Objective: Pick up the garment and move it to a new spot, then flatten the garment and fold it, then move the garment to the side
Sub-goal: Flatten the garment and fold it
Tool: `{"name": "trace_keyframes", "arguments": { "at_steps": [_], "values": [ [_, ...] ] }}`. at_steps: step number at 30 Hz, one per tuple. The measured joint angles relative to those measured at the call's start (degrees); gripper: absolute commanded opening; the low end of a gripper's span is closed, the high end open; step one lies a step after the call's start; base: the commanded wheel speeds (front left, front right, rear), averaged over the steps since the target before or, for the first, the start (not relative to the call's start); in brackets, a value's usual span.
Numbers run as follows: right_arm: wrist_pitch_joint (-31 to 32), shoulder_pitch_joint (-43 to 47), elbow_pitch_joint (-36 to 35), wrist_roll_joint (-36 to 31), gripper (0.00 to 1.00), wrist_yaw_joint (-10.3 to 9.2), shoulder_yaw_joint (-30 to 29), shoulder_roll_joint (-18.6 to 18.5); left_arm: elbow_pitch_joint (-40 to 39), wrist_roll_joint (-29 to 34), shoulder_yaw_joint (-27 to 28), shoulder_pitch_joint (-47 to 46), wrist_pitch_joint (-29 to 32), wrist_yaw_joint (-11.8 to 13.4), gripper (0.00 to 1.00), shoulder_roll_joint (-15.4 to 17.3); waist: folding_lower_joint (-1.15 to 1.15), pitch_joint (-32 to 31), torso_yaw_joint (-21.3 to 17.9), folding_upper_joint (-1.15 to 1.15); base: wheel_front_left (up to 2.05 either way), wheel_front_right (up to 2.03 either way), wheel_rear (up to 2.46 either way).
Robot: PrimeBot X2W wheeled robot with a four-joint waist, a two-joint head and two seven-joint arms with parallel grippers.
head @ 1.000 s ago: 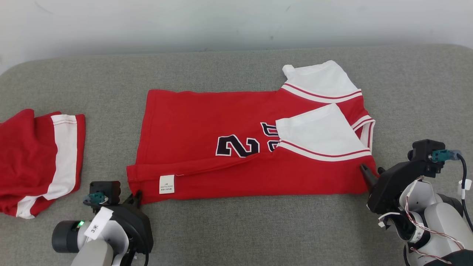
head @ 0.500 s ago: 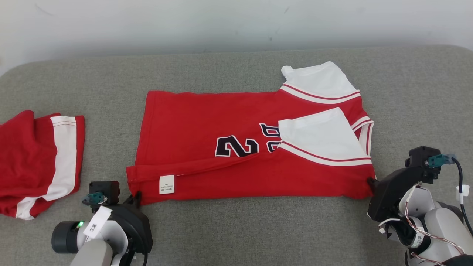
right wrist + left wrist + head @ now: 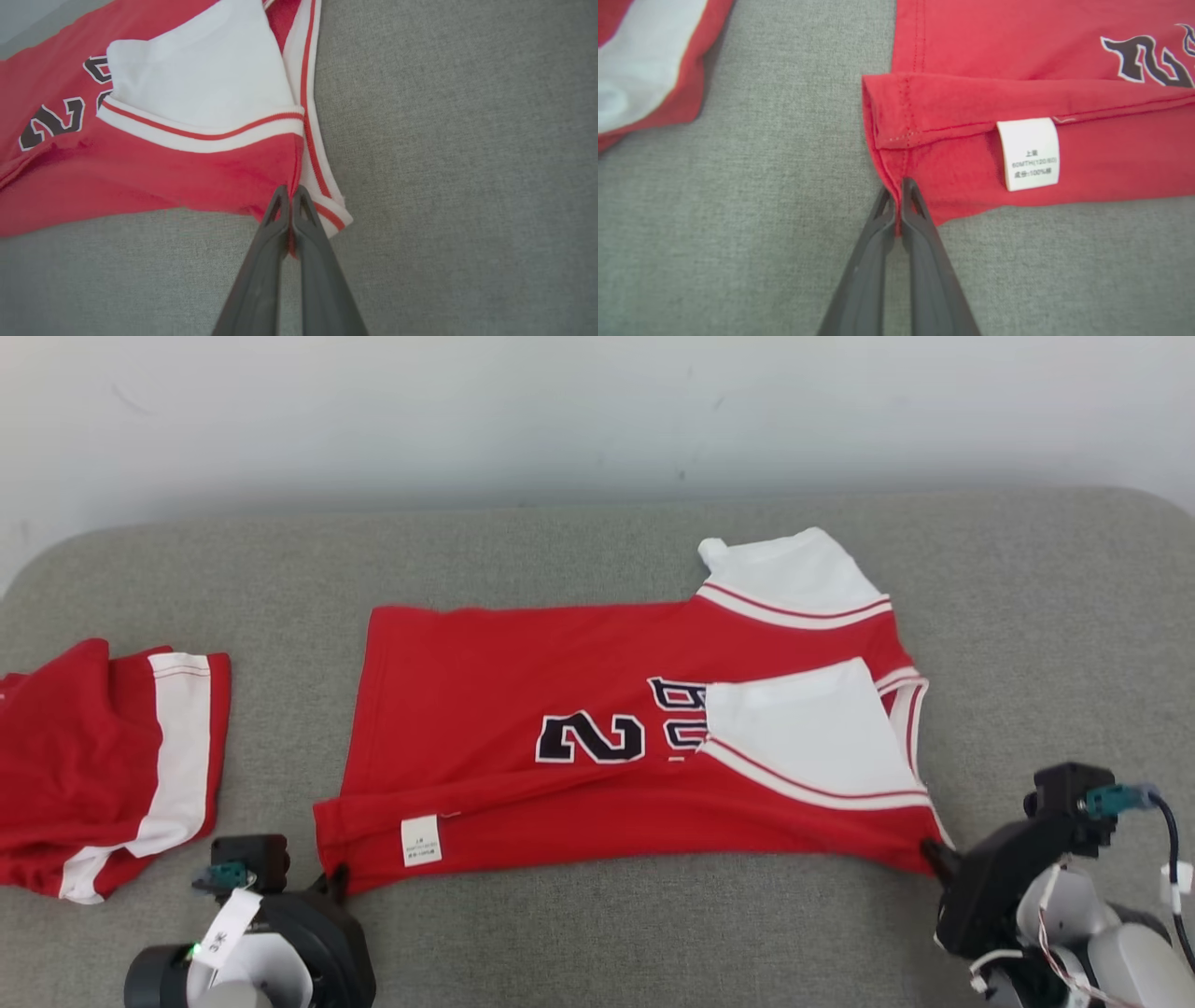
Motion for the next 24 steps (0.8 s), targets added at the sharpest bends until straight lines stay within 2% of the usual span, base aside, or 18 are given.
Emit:
{"name": "trace_keyframes", "arguments": {
  "at_steps": [12,18,24],
  "values": [
    [3.25,12.59,-10.77,5.65,0.00,3.18,-2.96,-1.43,-1.67,-3.05,0.98,6.12,-0.03,-3.00,0.00,1.69,0.00,-3.85,-0.01,0.00,0.00,0.00,0.00],
    [4.63,18.81,-14.70,7.90,0.00,3.21,-4.66,-1.60,-3.69,-3.81,0.56,10.82,0.77,-4.49,0.00,2.80,-0.01,-5.61,-0.38,0.00,0.00,0.00,0.00],
    [6.49,24.68,-17.47,9.57,0.00,3.13,-4.90,-0.53,-6.67,-4.25,0.34,15.14,1.57,-4.59,0.00,3.68,-0.01,-6.51,-0.66,0.00,0.00,0.00,0.00]
  ]
}}
